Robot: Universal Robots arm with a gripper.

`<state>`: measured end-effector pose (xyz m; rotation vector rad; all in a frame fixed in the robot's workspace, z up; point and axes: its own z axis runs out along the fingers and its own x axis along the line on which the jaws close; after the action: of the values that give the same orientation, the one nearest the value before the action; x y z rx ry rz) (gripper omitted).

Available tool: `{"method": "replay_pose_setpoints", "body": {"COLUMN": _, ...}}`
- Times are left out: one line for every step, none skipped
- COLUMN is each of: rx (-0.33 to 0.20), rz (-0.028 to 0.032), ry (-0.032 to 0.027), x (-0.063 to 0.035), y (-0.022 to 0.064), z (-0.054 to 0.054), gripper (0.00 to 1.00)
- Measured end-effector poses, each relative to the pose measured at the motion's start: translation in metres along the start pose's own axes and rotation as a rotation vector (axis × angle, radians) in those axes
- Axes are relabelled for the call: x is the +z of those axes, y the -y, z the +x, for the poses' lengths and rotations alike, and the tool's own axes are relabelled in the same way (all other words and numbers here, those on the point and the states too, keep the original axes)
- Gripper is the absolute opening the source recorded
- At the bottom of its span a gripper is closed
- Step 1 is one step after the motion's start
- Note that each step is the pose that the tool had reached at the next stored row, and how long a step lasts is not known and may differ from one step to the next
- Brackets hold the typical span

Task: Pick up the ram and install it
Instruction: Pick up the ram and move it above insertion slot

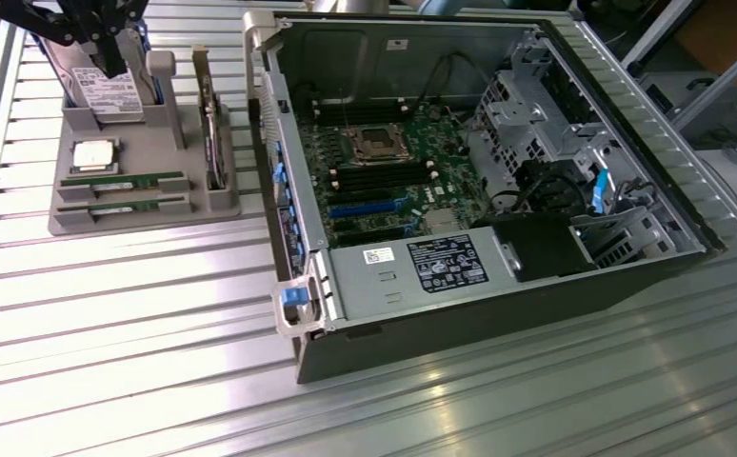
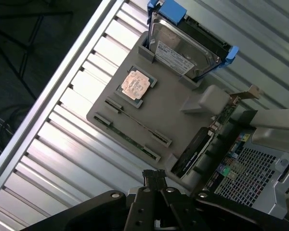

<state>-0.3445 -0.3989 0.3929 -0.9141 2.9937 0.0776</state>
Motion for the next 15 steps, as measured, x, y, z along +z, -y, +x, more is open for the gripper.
{"method": "replay_pose_setpoints", "body": {"rx": -0.005, "rz": -0.0001, "ry": -0.0002, "x": 0.0000, "y": 0.0000, "z": 0.0000, "gripper": 0.11}}
{"method": "replay_pose_setpoints", "body": {"rx": -0.009, "rz": -0.0002, "ry": -0.0004, "x": 0.0000, "y": 0.0000, "z": 0.0000, "gripper": 0.11}}
{"method": "replay_pose_setpoints", "body": {"rx": -0.013, "rz": -0.0003, "ry": -0.0005, "x": 0.0000, "y": 0.0000, "z": 0.0000, "gripper": 0.11}}
{"method": "replay_pose_setpoints", "body": {"rx": -0.016, "rz": -0.0004, "ry": -0.0007, "x": 0.0000, "y": 0.0000, "z": 0.0000, "gripper": 0.11}}
{"method": "replay_pose_setpoints", "body": {"rx": -0.022, "rz": -0.0006, "ry": -0.0010, "x": 0.0000, "y": 0.0000, "z": 0.0000, "gripper": 0.11}}
{"method": "replay_pose_setpoints", "body": {"rx": -0.026, "rz": -0.0006, "ry": -0.0011, "x": 0.0000, "y": 0.0000, "z": 0.0000, "gripper": 0.11}}
{"method": "replay_pose_setpoints", "body": {"rx": -0.030, "rz": -0.0008, "ry": -0.0013, "x": 0.0000, "y": 0.0000, "z": 0.0000, "gripper": 0.11}}
{"method": "replay_pose_setpoints", "body": {"rx": -0.035, "rz": -0.0009, "ry": -0.0016, "x": 0.0000, "y": 0.0000, "z": 0.0000, "gripper": 0.11}}
{"method": "replay_pose_setpoints", "body": {"rx": -0.041, "rz": -0.0010, "ry": -0.0018, "x": 0.0000, "y": 0.0000, "z": 0.0000, "gripper": 0.11}}
{"method": "replay_pose_setpoints", "body": {"rx": -0.045, "rz": -0.0011, "ry": -0.0020, "x": 0.0000, "y": 0.0000, "z": 0.0000, "gripper": 0.11}}
{"method": "replay_pose_setpoints", "body": {"rx": -0.048, "rz": -0.0012, "ry": -0.0021, "x": 0.0000, "y": 0.0000, "z": 0.0000, "gripper": 0.11}}
{"method": "replay_pose_setpoints", "body": {"rx": -0.053, "rz": -0.0013, "ry": -0.0023, "x": 0.0000, "y": 0.0000, "z": 0.0000, "gripper": 0.11}}
{"method": "replay_pose_setpoints", "body": {"rx": -0.057, "rz": -0.0014, "ry": -0.0025, "x": 0.0000, "y": 0.0000, "z": 0.0000, "gripper": 0.11}}
{"method": "replay_pose_setpoints", "body": {"rx": -0.060, "rz": -0.0014, "ry": -0.0026, "x": 0.0000, "y": 0.0000, "z": 0.0000, "gripper": 0.11}}
{"method": "replay_pose_setpoints", "body": {"rx": -0.063, "rz": -0.0016, "ry": -0.0028, "x": 0.0000, "y": 0.0000, "z": 0.0000, "gripper": 0.11}}
